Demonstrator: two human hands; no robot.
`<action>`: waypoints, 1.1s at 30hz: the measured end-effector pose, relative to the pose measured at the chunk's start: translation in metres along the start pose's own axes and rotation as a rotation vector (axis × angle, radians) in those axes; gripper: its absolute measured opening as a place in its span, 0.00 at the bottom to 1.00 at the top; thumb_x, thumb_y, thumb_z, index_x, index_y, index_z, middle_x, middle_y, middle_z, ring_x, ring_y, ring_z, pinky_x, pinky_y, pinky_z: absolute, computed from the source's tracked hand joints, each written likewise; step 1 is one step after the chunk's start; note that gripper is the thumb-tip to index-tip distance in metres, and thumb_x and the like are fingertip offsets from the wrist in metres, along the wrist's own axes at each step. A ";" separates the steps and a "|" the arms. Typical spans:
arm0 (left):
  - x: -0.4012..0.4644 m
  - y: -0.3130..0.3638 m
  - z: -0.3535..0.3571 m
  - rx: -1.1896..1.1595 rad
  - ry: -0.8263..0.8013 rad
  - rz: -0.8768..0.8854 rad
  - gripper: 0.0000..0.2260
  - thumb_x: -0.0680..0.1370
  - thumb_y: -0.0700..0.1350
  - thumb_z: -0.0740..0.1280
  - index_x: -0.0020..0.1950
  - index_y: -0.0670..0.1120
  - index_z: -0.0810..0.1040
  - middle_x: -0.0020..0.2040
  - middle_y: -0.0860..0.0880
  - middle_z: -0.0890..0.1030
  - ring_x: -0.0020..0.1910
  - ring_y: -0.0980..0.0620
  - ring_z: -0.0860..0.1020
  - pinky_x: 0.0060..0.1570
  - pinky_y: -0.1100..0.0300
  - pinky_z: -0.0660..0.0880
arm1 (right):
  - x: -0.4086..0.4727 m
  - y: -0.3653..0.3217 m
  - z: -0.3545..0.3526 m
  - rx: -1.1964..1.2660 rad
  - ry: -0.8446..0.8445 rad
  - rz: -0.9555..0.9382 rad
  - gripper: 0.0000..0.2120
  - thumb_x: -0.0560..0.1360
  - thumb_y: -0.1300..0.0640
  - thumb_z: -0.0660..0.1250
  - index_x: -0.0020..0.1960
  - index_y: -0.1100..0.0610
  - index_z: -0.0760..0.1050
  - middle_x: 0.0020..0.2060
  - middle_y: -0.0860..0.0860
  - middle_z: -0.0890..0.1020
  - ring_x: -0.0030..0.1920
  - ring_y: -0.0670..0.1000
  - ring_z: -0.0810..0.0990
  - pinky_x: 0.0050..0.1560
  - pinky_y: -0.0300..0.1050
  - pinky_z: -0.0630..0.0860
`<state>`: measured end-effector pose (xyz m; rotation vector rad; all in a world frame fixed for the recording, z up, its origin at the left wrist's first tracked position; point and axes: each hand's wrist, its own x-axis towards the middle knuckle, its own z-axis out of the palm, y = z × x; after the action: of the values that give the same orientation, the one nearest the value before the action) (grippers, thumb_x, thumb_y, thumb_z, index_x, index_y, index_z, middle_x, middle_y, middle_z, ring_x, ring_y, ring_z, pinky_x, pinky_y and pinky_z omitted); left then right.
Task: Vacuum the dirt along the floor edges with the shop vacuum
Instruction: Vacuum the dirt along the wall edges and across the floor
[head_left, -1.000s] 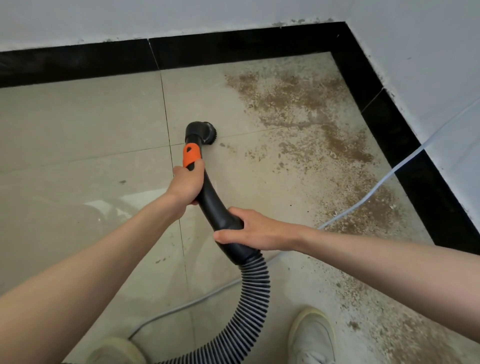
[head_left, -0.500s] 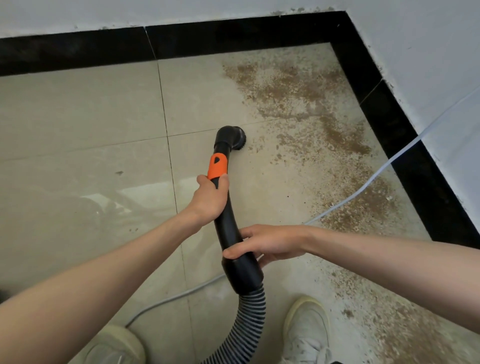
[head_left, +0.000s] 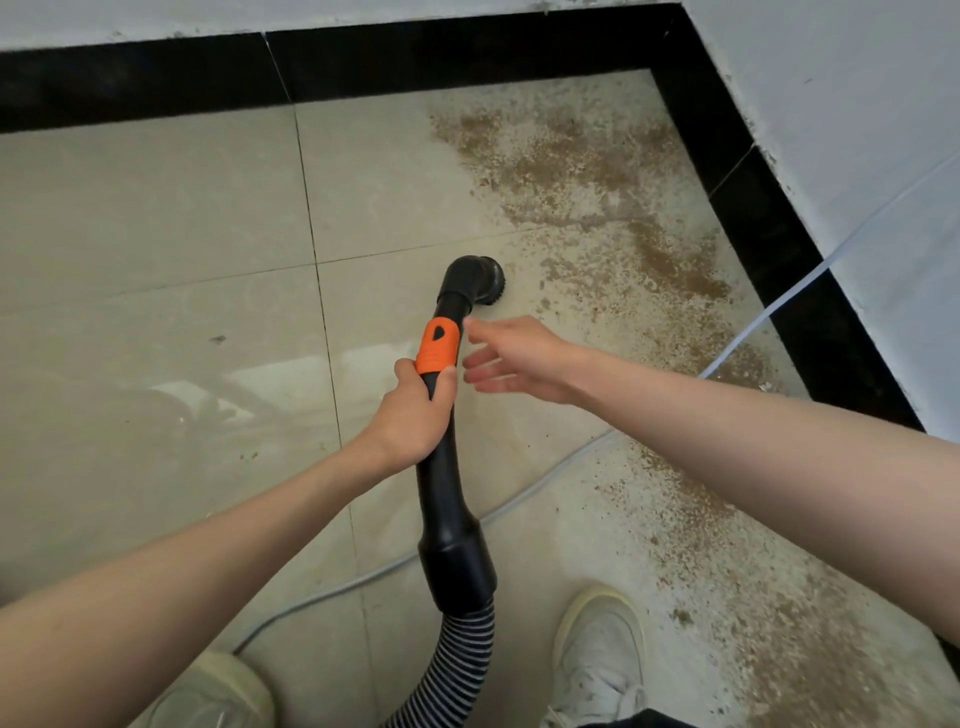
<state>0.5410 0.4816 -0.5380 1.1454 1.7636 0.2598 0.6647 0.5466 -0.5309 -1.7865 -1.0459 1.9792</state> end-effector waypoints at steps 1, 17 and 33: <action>0.001 0.001 0.002 0.006 0.000 0.006 0.14 0.82 0.55 0.51 0.56 0.44 0.59 0.38 0.47 0.73 0.34 0.52 0.72 0.31 0.59 0.66 | 0.006 -0.005 0.004 0.007 0.019 -0.010 0.20 0.80 0.51 0.63 0.65 0.65 0.69 0.54 0.61 0.79 0.49 0.56 0.81 0.47 0.44 0.79; 0.060 0.015 -0.005 -0.052 0.058 0.051 0.17 0.82 0.56 0.51 0.61 0.44 0.61 0.37 0.47 0.74 0.35 0.51 0.73 0.34 0.57 0.68 | 0.066 -0.033 0.006 0.222 0.125 -0.074 0.15 0.78 0.61 0.66 0.63 0.66 0.73 0.52 0.59 0.80 0.47 0.55 0.80 0.41 0.42 0.80; 0.181 0.065 -0.073 -0.074 0.244 0.046 0.23 0.82 0.56 0.50 0.68 0.39 0.60 0.58 0.38 0.74 0.53 0.40 0.74 0.48 0.54 0.69 | 0.069 0.003 0.031 0.141 -0.065 -0.025 0.15 0.79 0.45 0.62 0.58 0.54 0.76 0.50 0.50 0.82 0.54 0.51 0.81 0.58 0.48 0.78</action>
<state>0.5060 0.6812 -0.5716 1.1401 1.9237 0.5071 0.6224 0.5782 -0.5857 -1.6392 -0.9175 2.0540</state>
